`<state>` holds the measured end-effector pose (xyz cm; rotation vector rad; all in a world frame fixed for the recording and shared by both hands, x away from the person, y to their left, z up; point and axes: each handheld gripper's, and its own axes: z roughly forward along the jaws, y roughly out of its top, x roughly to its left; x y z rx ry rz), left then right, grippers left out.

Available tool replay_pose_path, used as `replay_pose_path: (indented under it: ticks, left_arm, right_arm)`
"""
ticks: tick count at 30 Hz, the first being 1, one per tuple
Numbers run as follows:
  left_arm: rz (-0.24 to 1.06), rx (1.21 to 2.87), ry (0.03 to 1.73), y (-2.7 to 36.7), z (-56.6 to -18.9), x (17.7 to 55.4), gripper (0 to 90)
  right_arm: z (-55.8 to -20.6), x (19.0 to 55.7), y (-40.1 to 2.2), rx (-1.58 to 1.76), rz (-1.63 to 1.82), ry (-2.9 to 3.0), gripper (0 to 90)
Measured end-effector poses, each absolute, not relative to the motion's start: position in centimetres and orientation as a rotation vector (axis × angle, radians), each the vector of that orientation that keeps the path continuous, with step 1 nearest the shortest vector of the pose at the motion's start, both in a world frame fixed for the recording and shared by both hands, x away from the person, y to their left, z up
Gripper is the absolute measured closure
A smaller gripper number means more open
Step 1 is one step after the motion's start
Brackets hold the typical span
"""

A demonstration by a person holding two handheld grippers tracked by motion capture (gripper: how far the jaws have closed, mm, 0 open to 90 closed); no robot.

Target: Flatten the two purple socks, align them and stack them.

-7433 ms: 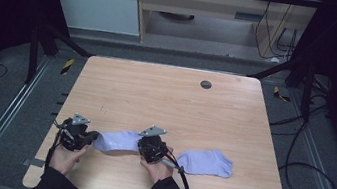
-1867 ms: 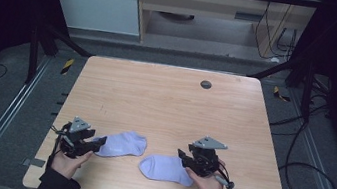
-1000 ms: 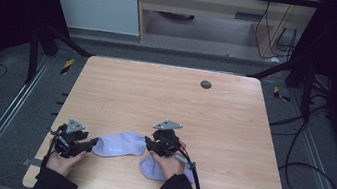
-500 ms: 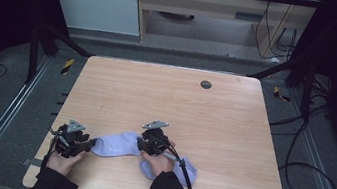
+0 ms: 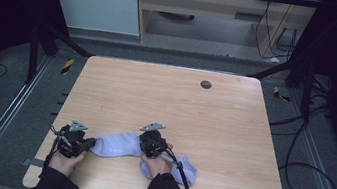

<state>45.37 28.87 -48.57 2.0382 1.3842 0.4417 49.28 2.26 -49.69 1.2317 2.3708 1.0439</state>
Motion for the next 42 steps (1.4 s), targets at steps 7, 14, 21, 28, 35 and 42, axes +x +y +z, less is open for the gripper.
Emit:
replay_pose_path:
  ticks: [7, 14, 21, 28, 35, 42]
  left_arm:
    - [0.433, 2.004, 1.350, 28.6, -47.5, 45.0, 86.6]
    - [0.412, 1.960, 1.291, 27.8, -45.8, 44.7, 86.6]
    - [0.399, 1.946, 1.230, 26.3, -44.4, 44.3, 86.6]
    - [0.367, 1.976, 1.165, 23.8, -43.7, 44.0, 86.7]
    - [0.345, 2.004, 1.113, 21.5, -43.2, 43.7, 86.6]
    - [0.317, 2.037, 1.078, 19.5, -43.4, 43.6, 86.7]
  right_arm:
    - [-48.5, 48.9, 1.1, 1.226, 1.102, 2.364, 87.3]
    - [-46.5, 48.2, -0.5, 1.210, 1.161, 2.344, 87.3]
    - [-44.4, 47.3, -2.9, 1.202, 1.205, 2.316, 87.3]
    - [-43.4, 46.2, -5.5, 1.199, 1.187, 2.302, 87.3]
    - [-43.2, 45.1, -8.4, 1.222, 1.170, 2.288, 87.2]
    - [-42.8, 44.1, -10.9, 1.242, 1.162, 2.262, 87.2]
